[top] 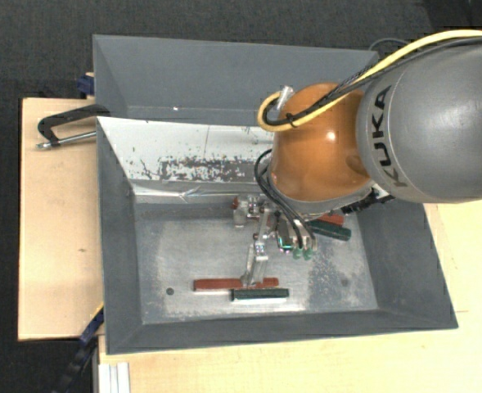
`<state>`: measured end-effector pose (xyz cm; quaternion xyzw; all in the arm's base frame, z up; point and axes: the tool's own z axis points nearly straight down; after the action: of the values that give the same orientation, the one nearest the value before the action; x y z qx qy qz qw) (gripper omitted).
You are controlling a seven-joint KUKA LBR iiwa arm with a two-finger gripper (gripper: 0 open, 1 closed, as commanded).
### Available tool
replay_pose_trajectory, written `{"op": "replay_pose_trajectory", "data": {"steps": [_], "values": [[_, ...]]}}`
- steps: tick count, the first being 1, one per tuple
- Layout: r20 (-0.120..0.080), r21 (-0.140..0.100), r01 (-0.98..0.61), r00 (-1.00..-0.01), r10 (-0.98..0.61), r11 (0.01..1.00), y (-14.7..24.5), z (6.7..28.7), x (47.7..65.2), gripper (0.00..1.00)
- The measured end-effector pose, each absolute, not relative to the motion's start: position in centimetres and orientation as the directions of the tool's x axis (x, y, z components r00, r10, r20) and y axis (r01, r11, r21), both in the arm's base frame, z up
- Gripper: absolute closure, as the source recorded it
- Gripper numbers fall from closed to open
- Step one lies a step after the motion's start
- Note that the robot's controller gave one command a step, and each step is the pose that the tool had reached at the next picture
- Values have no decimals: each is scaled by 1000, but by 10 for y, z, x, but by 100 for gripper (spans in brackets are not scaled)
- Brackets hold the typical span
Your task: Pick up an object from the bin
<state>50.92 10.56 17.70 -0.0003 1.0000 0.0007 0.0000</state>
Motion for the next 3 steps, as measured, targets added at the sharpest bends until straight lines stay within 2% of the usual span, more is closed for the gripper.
{"op": "replay_pose_trajectory", "data": {"steps": [1, 2, 3], "values": [[-8, 2, -42, -999, -42, 999, 102, 130, 508, 0], [0, 2, -68, -998, -68, 998, 112, 73, 491, 100], [0, 2, -68, -998, -68, 998, 112, 73, 491, 100]]}}
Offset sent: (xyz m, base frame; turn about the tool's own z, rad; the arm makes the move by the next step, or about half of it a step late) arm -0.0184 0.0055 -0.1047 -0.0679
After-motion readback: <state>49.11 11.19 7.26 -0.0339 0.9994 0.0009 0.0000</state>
